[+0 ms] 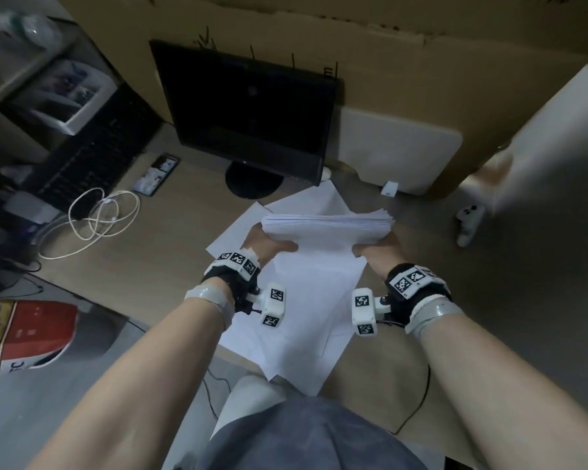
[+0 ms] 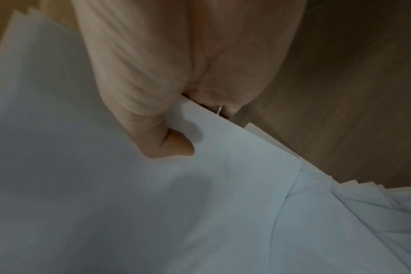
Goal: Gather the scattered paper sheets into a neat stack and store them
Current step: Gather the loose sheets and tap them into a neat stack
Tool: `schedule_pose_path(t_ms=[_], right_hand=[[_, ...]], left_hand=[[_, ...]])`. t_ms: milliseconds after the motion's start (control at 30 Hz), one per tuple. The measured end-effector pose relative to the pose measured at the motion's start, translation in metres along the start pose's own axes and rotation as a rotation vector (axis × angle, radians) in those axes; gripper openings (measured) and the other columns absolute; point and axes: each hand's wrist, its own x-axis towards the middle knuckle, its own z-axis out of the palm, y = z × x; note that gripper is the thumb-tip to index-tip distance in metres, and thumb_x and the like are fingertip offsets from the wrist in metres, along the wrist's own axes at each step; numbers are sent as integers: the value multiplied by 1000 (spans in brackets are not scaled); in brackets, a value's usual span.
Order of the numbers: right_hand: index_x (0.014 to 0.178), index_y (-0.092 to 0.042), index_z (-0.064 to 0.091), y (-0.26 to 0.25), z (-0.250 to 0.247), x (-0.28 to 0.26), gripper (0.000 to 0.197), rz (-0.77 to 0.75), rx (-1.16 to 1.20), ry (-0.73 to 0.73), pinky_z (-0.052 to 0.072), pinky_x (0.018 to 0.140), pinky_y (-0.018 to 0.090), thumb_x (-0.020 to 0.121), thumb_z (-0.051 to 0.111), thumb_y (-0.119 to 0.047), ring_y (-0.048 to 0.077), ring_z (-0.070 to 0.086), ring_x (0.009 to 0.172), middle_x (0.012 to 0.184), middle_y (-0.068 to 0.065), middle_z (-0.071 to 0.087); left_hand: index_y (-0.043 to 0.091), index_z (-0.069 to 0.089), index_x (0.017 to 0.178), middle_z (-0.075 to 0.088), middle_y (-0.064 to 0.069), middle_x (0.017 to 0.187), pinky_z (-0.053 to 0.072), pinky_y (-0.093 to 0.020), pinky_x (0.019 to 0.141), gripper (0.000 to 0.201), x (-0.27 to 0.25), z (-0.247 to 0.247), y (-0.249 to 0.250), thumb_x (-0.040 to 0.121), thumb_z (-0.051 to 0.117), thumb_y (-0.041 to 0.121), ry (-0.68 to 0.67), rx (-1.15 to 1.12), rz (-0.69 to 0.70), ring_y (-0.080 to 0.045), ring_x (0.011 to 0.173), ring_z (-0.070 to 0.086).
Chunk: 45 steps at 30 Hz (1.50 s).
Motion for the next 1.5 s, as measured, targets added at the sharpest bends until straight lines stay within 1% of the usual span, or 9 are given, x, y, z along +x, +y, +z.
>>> schedule_pose_path(t_ms=[200, 367, 633, 833, 1067, 1133, 1233, 1333, 1500], right_hand=[[93, -7, 65, 2, 8, 16, 23, 65, 48, 47, 46, 57, 13, 76, 67, 7, 10, 60, 73, 80, -3, 64], [85, -10, 62, -1, 15, 31, 11, 152, 38, 82, 40, 47, 7, 81, 67, 0, 5, 52, 63, 73, -3, 57], [95, -1, 73, 25, 32, 39, 26, 150, 132, 67, 52, 66, 22, 74, 83, -13, 20, 69, 84, 92, 7, 73], [82, -21, 68, 5, 32, 26, 11, 59, 173, 0, 52, 67, 13, 79, 79, -24, 5, 67, 78, 85, -9, 71], [112, -13, 60, 52, 51, 21, 55, 372, 131, -176, 47, 97, 44, 73, 80, -46, 28, 57, 114, 115, -5, 61], [132, -11, 51, 68, 58, 15, 89, 459, 50, -288, 51, 93, 50, 60, 85, -51, 32, 61, 110, 127, 6, 60], [119, -3, 52, 100, 70, 2, 60, 526, -16, -351, 57, 66, 37, 74, 78, -33, 29, 67, 83, 103, 18, 66], [120, -8, 58, 129, 80, -13, 56, 588, -83, -371, 47, 44, 21, 76, 74, -40, 11, 64, 50, 81, 8, 65], [123, -15, 63, 149, 91, -4, 58, 509, 97, -232, 51, 96, 49, 72, 77, -40, 25, 68, 101, 111, 3, 72]], left_hand=[[-2, 66, 106, 69, -9, 95, 48, -24, 66, 34, 20, 0, -2, 73, 72, -8, -10, 57, -59, -25, 86, 64], [13, 60, 76, 62, 0, 75, 45, -22, 57, 23, 46, 4, 0, 75, 77, -2, -20, 84, -121, -19, 71, 58], [9, 63, 99, 65, -9, 96, 47, -34, 82, 28, 52, 6, -9, 80, 78, 22, -92, 151, -103, -24, 89, 60], [12, 69, 110, 73, -7, 106, 56, -44, 87, 53, 39, -8, -7, 68, 84, 40, 31, 0, -143, -28, 96, 69], [12, 63, 117, 70, -8, 112, 55, -44, 92, 56, 3, -24, -73, 68, 82, 34, -38, 96, -381, -29, 98, 68], [8, 63, 118, 69, -9, 111, 53, -33, 84, 45, -4, -24, -93, 82, 74, 30, -53, 214, -395, -25, 93, 66], [5, 58, 124, 66, -12, 117, 50, -34, 85, 44, -10, -23, -126, 90, 64, 32, -58, 356, -446, -28, 98, 63], [6, 58, 126, 66, -11, 119, 50, -36, 91, 45, -13, -25, -155, 90, 62, 33, -48, 333, -452, -28, 100, 63], [9, 63, 114, 70, -19, 108, 52, -54, 93, 44, 7, -35, -158, 81, 70, 37, -39, 93, -544, -39, 97, 67]])
